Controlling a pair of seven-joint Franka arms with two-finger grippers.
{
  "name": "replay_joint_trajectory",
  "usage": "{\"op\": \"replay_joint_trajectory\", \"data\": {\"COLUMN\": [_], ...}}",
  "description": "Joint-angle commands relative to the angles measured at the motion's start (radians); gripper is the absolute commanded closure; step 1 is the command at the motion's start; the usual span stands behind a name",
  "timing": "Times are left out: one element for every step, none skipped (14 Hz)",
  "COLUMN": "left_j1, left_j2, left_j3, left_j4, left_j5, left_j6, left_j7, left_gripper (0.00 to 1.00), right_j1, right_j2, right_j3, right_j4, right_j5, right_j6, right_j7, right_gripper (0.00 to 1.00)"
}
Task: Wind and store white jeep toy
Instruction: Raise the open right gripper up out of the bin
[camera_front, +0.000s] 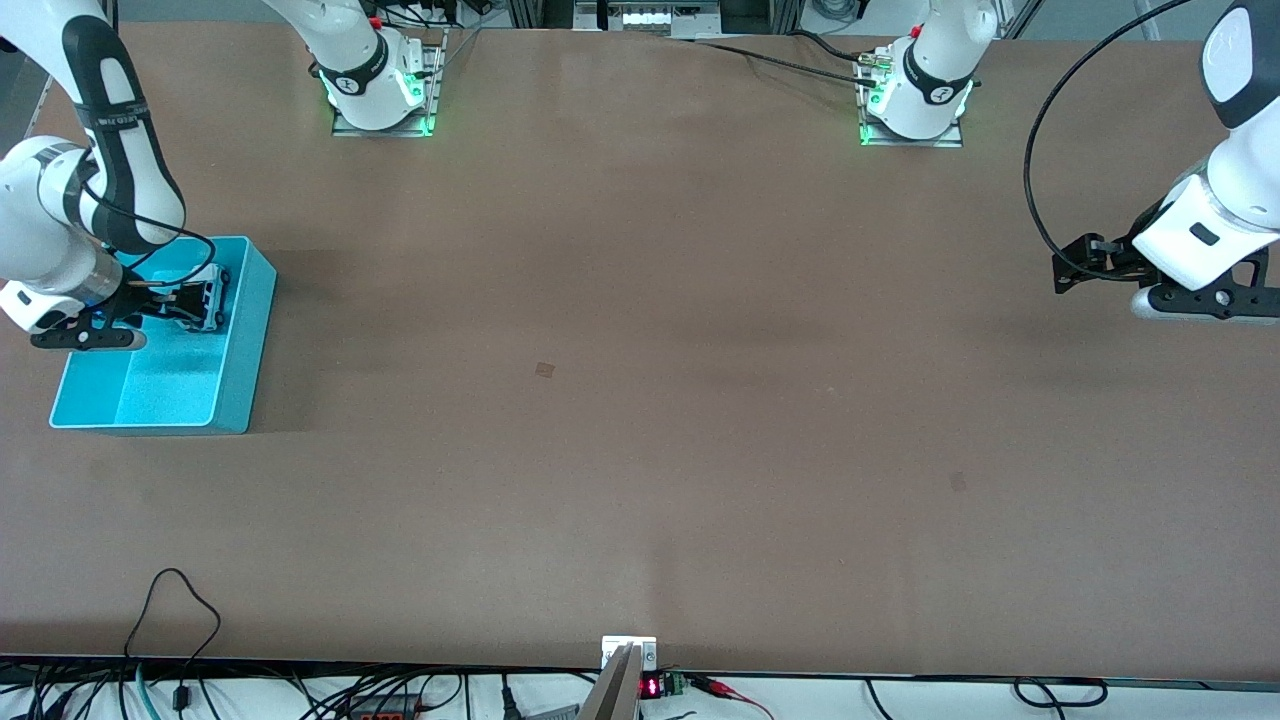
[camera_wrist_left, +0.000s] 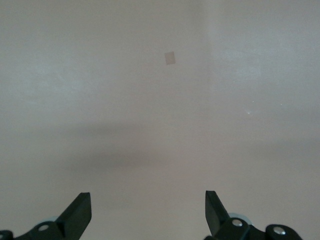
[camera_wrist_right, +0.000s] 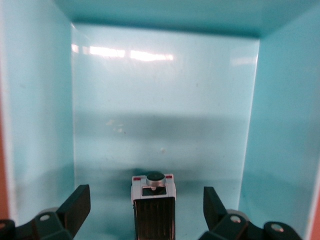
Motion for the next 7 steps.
{"op": "replay_joint_trajectory", "data": {"left_j1": [-0.002, -0.002, -0.002, -0.002, -0.002, -0.002, -0.003], "left_j2": [-0.003, -0.003, -0.003, -0.003, -0.003, 0.0, 0.0], "left_j3": [0.002, 0.004, 0.002, 0.002, 0.002, 0.004, 0.002], "left_j4": [0.012, 0.011, 0.012, 0.012, 0.012, 0.014, 0.014], "left_j5": [-0.013, -0.013, -0.013, -0.013, -0.013, -0.013, -0.013], "left_j6": [-0.011, -0.011, -0.011, -0.011, -0.011, -0.009, -0.009], "left_j7": [0.022, 0.022, 0.022, 0.022, 0.022, 0.022, 0.022], "left_gripper": [0.0, 0.0, 0.0, 0.0, 0.0, 0.0, 0.0], "right_j1": [0.037, 0.06, 0.073, 0.091, 0.103, 0.105, 0.116], "right_j2": [-0.068, -0.075, -0.079, -0.079, -0.08, -0.08, -0.08], "right_j3": [0.0, 0.0, 0.0, 0.0, 0.0, 0.0, 0.0], "right_j4": [0.053, 0.098, 0.15, 0.2, 0.242, 0.273, 0.299], "right_j5": [0.017, 0.019, 0.019, 0.019, 0.02, 0.039, 0.068], "right_j6": [-0.101, -0.164, -0.239, -0.291, -0.341, -0.371, -0.391], "right_j7": [-0.063, -0.062, -0.057, -0.062, -0.06, -0.057, -0.053], "right_gripper": [0.0, 0.0, 0.0, 0.0, 0.0, 0.0, 0.0]}}
